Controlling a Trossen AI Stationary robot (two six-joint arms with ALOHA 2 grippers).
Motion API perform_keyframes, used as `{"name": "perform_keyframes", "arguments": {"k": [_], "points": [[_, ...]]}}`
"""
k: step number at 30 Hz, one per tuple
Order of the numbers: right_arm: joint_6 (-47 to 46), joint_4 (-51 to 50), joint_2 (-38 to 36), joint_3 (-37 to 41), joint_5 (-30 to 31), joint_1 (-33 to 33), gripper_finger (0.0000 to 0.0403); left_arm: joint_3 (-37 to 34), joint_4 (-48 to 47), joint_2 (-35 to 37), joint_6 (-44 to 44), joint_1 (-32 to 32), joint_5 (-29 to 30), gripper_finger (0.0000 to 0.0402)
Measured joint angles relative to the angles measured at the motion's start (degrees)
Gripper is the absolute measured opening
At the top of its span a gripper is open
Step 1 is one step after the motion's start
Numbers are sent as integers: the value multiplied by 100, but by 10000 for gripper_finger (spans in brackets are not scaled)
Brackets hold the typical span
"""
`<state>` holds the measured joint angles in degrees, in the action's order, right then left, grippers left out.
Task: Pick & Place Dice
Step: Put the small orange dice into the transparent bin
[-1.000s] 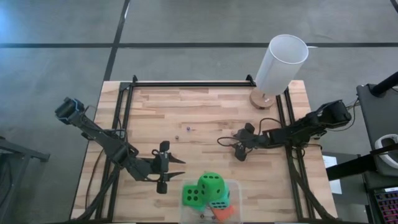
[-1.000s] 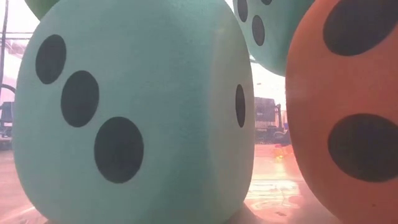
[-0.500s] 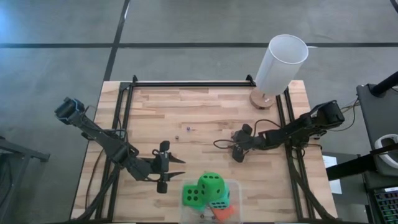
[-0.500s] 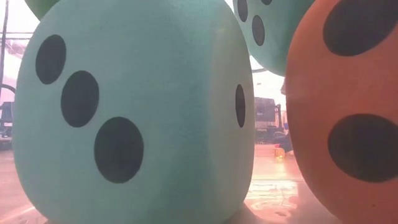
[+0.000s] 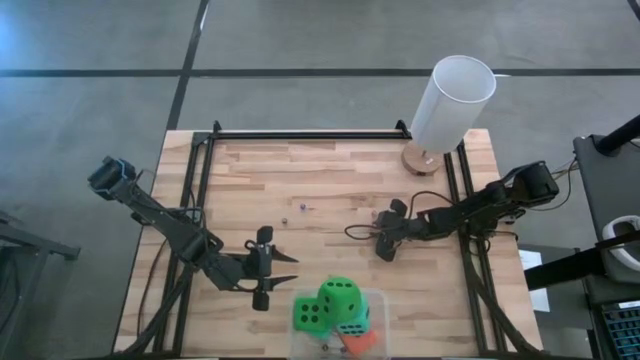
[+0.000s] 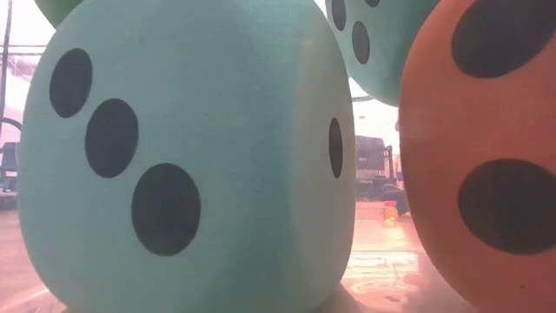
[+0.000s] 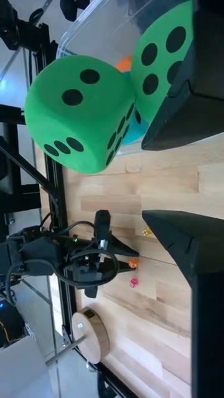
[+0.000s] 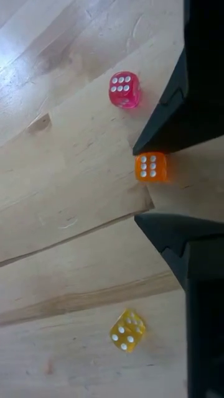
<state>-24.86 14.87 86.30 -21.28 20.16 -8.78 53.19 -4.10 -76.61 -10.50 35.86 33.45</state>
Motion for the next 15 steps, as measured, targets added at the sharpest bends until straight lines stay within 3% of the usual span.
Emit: {"name": "perform_keyframes", "arguments": {"k": [10, 15], "points": [[-6, -9, -7, 2, 20, 0, 67, 0, 1, 1, -10, 0, 0, 168], [-14, -9, -11, 4, -44, 0, 48, 0, 1, 1, -17, 0, 0, 165]]}}
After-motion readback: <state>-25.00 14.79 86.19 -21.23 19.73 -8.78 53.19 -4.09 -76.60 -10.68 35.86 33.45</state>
